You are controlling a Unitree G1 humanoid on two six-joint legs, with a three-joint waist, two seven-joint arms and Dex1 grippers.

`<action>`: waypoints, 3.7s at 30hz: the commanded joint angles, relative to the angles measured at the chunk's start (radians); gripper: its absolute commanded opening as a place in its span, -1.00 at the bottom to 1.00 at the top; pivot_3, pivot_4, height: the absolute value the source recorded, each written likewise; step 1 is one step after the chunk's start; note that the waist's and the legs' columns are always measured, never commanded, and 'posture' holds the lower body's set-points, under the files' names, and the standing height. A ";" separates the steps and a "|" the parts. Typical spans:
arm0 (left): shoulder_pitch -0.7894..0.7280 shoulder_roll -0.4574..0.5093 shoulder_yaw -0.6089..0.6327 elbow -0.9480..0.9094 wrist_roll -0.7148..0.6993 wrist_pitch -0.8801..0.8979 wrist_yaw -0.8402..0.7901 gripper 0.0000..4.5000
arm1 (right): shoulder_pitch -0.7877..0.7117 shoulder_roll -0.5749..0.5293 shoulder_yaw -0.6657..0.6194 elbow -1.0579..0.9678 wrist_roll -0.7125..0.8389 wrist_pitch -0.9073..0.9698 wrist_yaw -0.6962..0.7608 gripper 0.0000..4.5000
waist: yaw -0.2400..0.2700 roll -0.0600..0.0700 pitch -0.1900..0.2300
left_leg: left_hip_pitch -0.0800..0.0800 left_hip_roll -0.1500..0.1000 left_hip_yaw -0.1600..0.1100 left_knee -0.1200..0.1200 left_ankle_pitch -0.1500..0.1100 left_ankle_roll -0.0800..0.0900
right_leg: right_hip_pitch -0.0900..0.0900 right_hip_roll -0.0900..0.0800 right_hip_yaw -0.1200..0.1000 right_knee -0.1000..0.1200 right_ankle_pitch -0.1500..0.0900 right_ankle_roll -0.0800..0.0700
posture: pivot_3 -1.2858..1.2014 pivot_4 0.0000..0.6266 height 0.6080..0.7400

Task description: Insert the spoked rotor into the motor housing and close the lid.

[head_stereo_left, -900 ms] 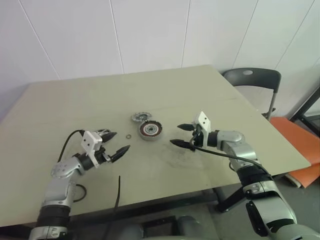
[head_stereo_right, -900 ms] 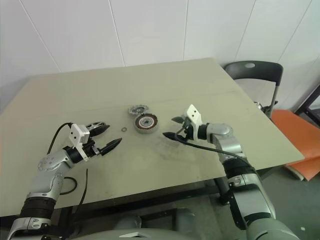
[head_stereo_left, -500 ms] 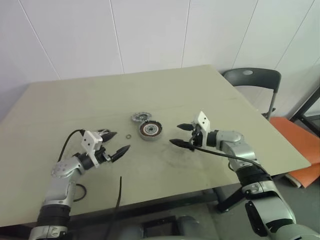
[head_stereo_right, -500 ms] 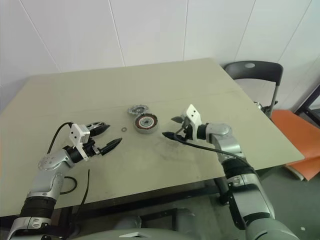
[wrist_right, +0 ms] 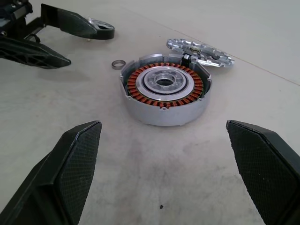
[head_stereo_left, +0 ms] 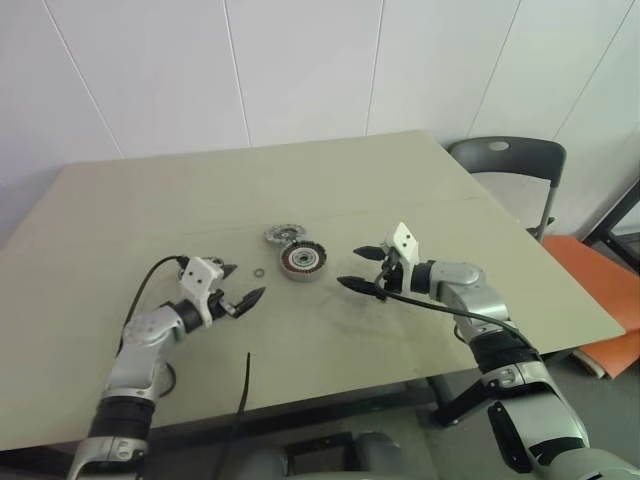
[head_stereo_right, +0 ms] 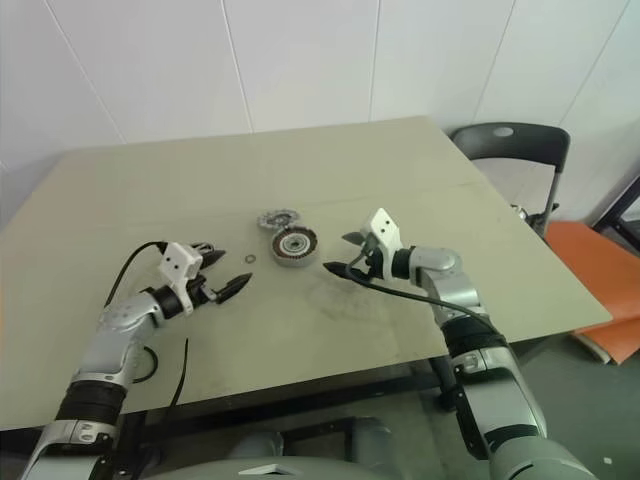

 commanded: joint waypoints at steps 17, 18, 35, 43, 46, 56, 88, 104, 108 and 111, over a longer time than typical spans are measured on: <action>-0.239 -0.007 -0.068 0.102 0.078 0.345 0.124 1.00 | -0.022 0.023 -0.021 -0.032 0.009 -0.013 -0.030 0.99 | 0.015 0.000 0.000 | 0.000 0.000 0.000 0.000 0.000 0.000 | 0.000 0.000 0.000 0.000 0.000 0.000 | 0.03 -1.00 1.00; -0.239 -0.006 -0.072 0.104 0.083 0.351 0.124 1.00 | -0.022 0.023 -0.021 -0.032 0.009 -0.013 -0.031 0.99 | 0.014 0.000 0.000 | 0.000 0.000 0.000 0.000 0.000 0.000 | 0.000 0.001 0.000 0.000 0.000 0.000 | 0.03 -1.00 1.00; -0.271 -0.067 -0.070 0.217 0.109 0.276 0.182 1.00 | -0.021 0.031 -0.024 -0.053 0.015 -0.004 -0.042 0.99 | 0.020 0.000 -0.001 | 0.001 0.000 0.000 0.001 0.000 0.000 | 0.001 0.000 0.000 0.001 0.000 0.000 | 0.03 -1.00 1.00; -0.294 -0.069 -0.066 0.280 0.113 0.246 0.185 1.00 | -0.013 0.032 -0.026 -0.068 0.017 0.003 -0.046 0.99 | 0.020 0.000 -0.001 | 0.002 0.000 -0.001 0.002 0.000 -0.001 | 0.002 0.001 0.000 0.002 0.000 0.000 | 0.03 -1.00 1.00; -0.292 -0.067 -0.068 0.288 0.115 0.243 0.182 1.00 | -0.010 0.032 -0.027 -0.074 0.019 0.006 -0.049 0.99 | 0.019 0.000 -0.001 | 0.004 0.000 -0.001 0.002 0.001 -0.001 | 0.004 0.001 0.000 0.002 0.000 0.000 | 0.03 -1.00 1.00; -0.282 -0.062 -0.062 0.293 0.112 0.250 0.174 0.30 | -0.016 0.033 -0.031 -0.072 0.023 0.006 -0.058 1.00 | 0.018 0.000 -0.001 | 0.004 0.000 -0.001 0.001 0.001 -0.001 | 0.004 0.001 0.000 0.002 0.000 0.000 | 0.03 -1.00 1.00; -0.504 -0.111 -0.047 0.409 0.061 -0.027 0.011 -0.69 | -0.009 0.069 -0.026 -0.079 0.026 0.014 -0.084 1.00 | 0.017 0.000 -0.001 | 0.000 -0.001 0.000 0.001 0.000 -0.001 | 0.000 0.000 0.000 0.000 0.000 0.000 | 0.03 -1.00 1.00; -0.663 -0.182 -0.086 0.761 0.124 -0.185 -0.173 -0.69 | 0.049 0.038 -0.037 -0.206 0.094 0.107 -0.037 1.00 | 0.017 0.000 -0.001 | -0.001 -0.001 0.000 0.001 0.000 -0.001 | 0.000 0.001 -0.001 0.000 0.000 0.000 | 0.03 -1.00 1.00; -0.675 -0.185 -0.100 0.801 0.153 -0.200 -0.181 -0.69 | 0.053 0.023 -0.042 -0.215 0.096 0.107 -0.042 1.00 | 0.017 0.000 -0.001 | -0.001 -0.001 0.000 0.001 0.000 -0.001 | 0.000 0.001 -0.001 0.000 0.000 0.000 | 0.03 -1.00 1.00; -0.684 -0.185 -0.104 0.823 0.168 -0.201 -0.174 -0.69 | 0.056 0.020 -0.045 -0.220 0.096 0.109 -0.046 1.00 | 0.017 0.000 -0.001 | -0.001 -0.001 0.000 0.001 0.000 -0.001 | 0.000 0.001 -0.001 0.000 0.000 0.000 | 0.03 -1.00 1.00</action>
